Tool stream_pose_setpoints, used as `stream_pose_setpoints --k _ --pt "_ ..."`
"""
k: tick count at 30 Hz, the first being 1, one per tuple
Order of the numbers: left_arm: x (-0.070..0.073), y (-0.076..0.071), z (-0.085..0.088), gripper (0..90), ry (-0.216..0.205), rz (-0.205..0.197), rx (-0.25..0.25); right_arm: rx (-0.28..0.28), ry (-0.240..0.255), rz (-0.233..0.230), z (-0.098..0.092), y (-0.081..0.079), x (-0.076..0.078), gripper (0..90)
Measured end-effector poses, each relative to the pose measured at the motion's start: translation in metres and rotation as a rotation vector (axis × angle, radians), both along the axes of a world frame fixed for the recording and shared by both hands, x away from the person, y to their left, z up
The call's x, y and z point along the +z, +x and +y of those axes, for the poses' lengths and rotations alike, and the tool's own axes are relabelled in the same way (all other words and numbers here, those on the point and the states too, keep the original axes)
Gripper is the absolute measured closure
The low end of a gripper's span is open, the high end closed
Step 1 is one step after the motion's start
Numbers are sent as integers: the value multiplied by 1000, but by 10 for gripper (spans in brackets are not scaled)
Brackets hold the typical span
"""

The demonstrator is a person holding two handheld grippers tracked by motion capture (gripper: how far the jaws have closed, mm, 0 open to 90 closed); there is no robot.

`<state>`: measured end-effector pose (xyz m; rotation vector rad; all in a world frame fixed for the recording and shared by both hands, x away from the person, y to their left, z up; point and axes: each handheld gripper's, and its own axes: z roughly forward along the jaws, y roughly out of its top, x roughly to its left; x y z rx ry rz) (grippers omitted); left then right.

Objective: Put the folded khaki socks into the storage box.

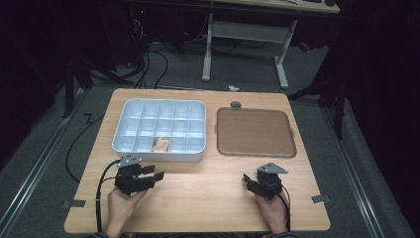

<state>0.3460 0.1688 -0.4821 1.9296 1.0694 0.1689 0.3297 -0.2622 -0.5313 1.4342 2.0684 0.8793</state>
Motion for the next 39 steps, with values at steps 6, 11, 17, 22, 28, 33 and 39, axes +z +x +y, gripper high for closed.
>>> stream_pose_setpoints --k 6,11,17,22,28,33,39 --pt "-1 -1 -3 489 3 1 -8 0 0 0 0 0 0 401" --pt "-5 -1 -5 488 10 8 -9 0 0 0 0 0 0 401" --pt "-10 -1 -8 485 15 17 -7 0 0 0 0 0 0 401" --pt "-14 -2 -9 484 27 13 5 0 0 0 0 0 0 401" --pt "-19 -1 -10 483 30 23 9 0 0 0 0 0 0 401" --pt "-23 0 -11 482 36 27 14 0 0 0 0 0 0 401" --pt "-26 1 -12 481 49 22 25 0 0 0 0 0 0 401"
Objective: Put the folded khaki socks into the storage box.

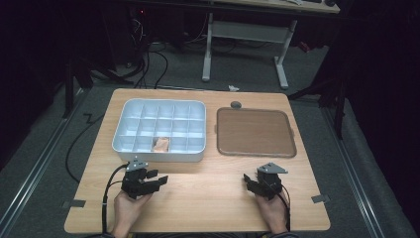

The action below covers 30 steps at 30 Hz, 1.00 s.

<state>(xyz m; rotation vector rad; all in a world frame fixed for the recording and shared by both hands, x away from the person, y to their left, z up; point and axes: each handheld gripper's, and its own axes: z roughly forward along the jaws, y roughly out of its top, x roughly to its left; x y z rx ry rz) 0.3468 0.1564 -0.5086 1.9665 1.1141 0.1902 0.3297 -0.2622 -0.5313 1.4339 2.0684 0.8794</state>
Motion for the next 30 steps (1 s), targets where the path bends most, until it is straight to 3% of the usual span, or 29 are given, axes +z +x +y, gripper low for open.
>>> stream_pose_setpoints --k 21,30 --pt "-10 8 -5 478 34 -8 24 0 0 0 0 0 0 401" --pt "-14 10 -8 473 80 -25 42 0 0 0 0 0 0 401"
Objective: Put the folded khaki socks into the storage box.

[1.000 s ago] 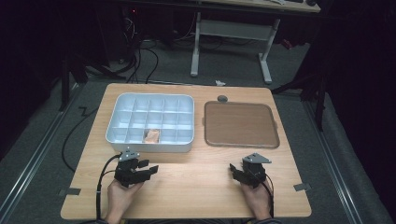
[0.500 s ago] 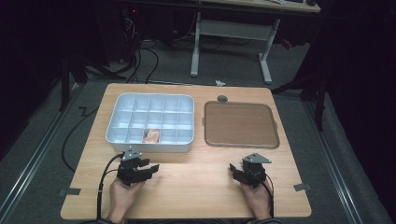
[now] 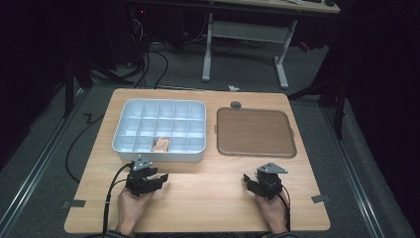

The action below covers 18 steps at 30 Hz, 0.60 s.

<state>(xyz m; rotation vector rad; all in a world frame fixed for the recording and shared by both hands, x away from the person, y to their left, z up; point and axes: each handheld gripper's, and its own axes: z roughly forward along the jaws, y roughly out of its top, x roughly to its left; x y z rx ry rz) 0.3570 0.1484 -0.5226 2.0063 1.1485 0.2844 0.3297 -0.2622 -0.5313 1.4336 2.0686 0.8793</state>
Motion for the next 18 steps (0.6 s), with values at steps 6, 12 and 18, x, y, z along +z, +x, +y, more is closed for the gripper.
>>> stream_pose_setpoints --k 6,12,18 --pt "-1 1 -1 471 11 -15 12 2 0 -1 0 0 0 400" --pt "-3 2 -2 470 31 -28 21 3 -1 -1 0 0 0 400" --pt "-5 3 -4 468 61 -47 32 2 0 -1 0 0 0 400"
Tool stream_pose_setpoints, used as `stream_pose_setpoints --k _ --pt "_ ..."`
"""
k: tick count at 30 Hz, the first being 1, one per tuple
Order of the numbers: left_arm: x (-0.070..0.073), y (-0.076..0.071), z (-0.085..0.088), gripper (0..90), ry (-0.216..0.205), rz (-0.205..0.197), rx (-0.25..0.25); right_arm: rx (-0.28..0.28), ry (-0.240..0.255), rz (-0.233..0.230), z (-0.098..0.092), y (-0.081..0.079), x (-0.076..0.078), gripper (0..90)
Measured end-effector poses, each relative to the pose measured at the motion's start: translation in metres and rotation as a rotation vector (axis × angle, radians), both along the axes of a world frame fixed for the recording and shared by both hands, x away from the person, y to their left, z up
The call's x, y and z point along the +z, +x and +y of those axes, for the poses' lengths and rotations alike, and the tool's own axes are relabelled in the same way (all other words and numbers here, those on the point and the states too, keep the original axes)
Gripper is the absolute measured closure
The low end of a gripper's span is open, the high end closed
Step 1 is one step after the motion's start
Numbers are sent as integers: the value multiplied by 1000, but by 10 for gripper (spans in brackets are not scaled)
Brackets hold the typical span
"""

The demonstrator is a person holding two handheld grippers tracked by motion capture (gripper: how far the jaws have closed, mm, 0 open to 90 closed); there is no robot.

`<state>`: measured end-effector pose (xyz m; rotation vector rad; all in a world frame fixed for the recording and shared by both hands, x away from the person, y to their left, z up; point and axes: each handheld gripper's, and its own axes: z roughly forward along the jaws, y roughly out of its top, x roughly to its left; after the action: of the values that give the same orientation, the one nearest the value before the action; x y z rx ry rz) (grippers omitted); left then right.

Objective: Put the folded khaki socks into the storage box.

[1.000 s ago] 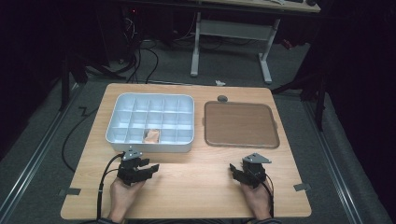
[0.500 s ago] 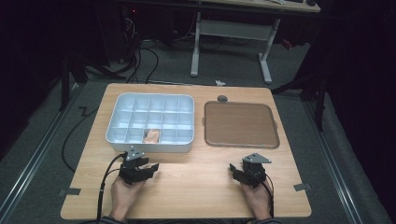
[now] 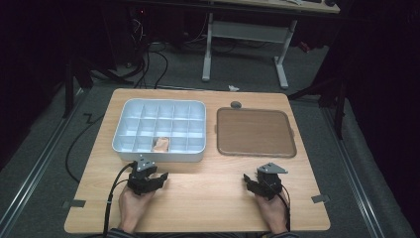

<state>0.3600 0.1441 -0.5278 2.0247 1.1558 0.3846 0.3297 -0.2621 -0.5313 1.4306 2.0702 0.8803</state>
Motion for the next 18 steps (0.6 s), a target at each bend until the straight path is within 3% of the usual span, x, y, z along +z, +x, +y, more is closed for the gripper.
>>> stream_pose_setpoints --k 13,17,18 --pt "-5 2 -3 456 47 -25 12 0 0 0 0 0 0 400" --pt "-7 1 -5 433 73 -53 10 0 0 0 0 0 0 400" --pt "-8 1 -5 421 63 -61 13 0 0 0 0 0 0 400"
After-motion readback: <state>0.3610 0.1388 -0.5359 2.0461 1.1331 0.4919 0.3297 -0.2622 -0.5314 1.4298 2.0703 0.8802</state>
